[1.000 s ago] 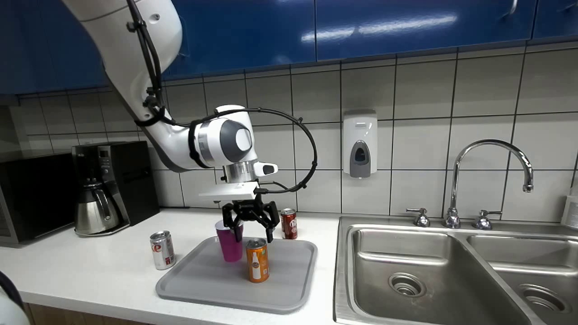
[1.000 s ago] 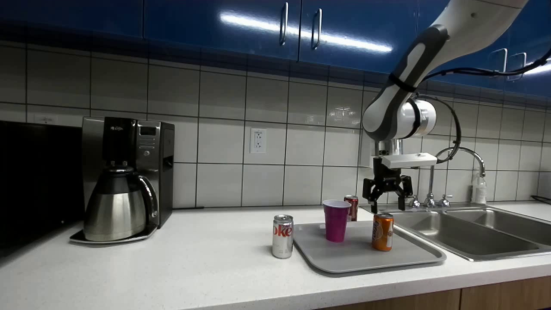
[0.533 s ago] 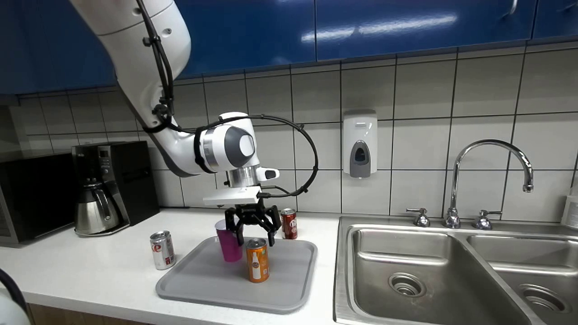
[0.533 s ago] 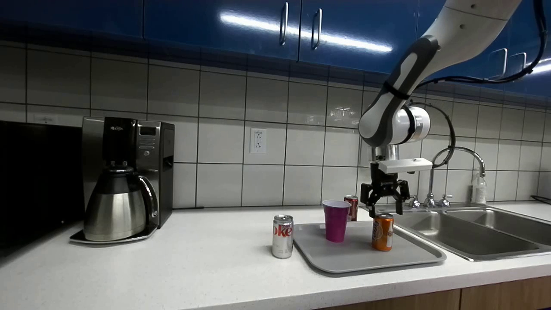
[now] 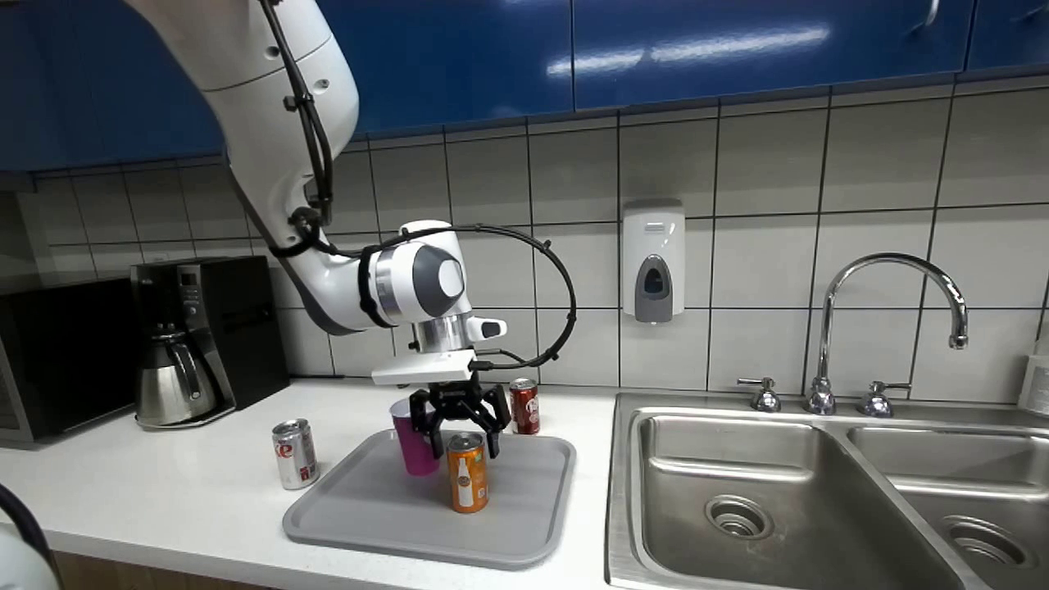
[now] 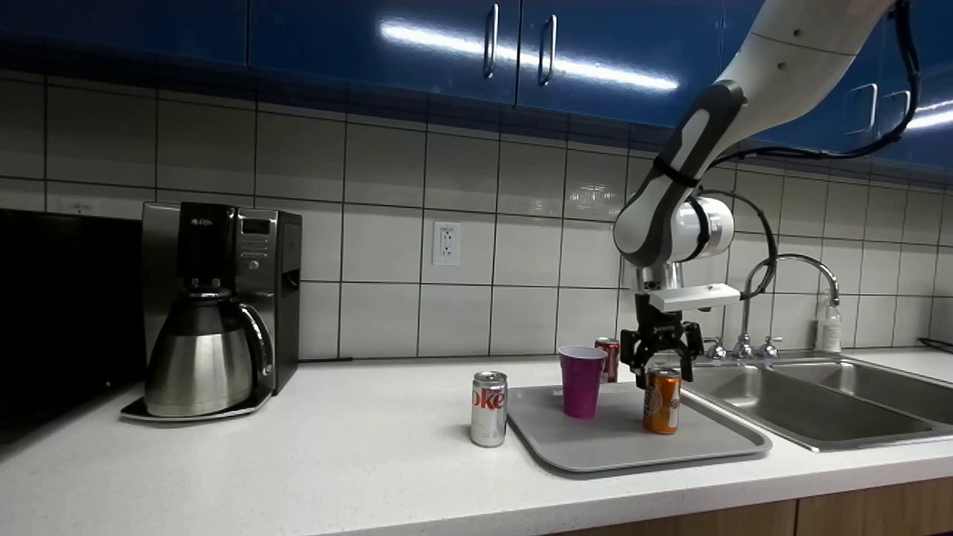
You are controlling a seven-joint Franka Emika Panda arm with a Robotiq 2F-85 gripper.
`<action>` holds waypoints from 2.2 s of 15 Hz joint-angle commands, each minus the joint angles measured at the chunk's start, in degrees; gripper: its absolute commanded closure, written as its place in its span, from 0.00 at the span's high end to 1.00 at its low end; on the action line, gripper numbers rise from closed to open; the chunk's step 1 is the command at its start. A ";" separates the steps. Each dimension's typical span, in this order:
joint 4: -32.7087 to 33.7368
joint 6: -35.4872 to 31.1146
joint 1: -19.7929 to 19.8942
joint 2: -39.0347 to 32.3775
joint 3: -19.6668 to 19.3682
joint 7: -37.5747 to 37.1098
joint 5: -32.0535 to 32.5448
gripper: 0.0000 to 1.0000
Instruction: Remove the cans from the tray and put them on the counter
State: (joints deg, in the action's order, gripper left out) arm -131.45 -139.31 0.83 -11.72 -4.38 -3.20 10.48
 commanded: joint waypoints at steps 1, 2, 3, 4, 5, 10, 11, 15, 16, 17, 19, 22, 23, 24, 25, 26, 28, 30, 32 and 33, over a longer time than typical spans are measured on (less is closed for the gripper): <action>1.63 0.55 -0.47 -1.60 -0.08 -1.62 1.66 1.00; 1.78 0.60 -0.55 -1.92 -0.13 -1.72 1.70 1.00; 1.87 0.58 -0.57 -2.16 -0.14 -1.68 1.64 1.00; 1.97 0.63 -0.63 -2.39 -0.17 -1.73 1.67 1.00; 2.07 0.64 -0.67 -2.59 -0.19 -1.76 1.69 1.00; 2.52 0.68 -0.65 -3.00 -0.25 -1.54 1.55 0.65; 2.62 0.71 -0.67 -3.07 -0.25 -1.53 1.56 0.58; 2.82 0.80 -0.70 -3.12 -0.14 -1.41 1.34 0.39; 2.78 0.79 -0.72 -3.01 -0.14 -1.41 1.36 0.39; 2.76 0.88 -0.72 -2.89 -0.12 -1.40 1.30 0.39; 2.79 1.10 -0.75 -2.48 -0.14 -1.42 1.34 0.39; 3.89 1.76 -0.73 -2.23 -0.21 -1.49 1.26 0.39; 4.39 2.19 -0.63 -2.24 -0.08 -1.11 0.87 0.39; 5.02 2.33 -0.76 -2.32 -0.15 -1.41 1.16 0.39; 5.46 2.36 -0.76 -2.29 -0.10 -1.30 1.14 0.39; 6.01 2.44 -0.79 -2.25 -0.06 -1.26 1.13 0.39; 7.02 2.43 -0.80 -2.20 -0.03 -1.17 1.06 0.39; 8.22 2.44 -0.79 -2.31 -0.05 -1.14 1.01 0.39; 9.32 2.41 -0.80 -2.35 -0.11 -1.23 1.12 0.39; 9.82 2.31 -0.80 -2.33 -0.15 -1.36 1.18 0.39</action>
State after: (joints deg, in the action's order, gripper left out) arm -124.20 -139.09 0.30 -14.43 -4.39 -3.29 10.62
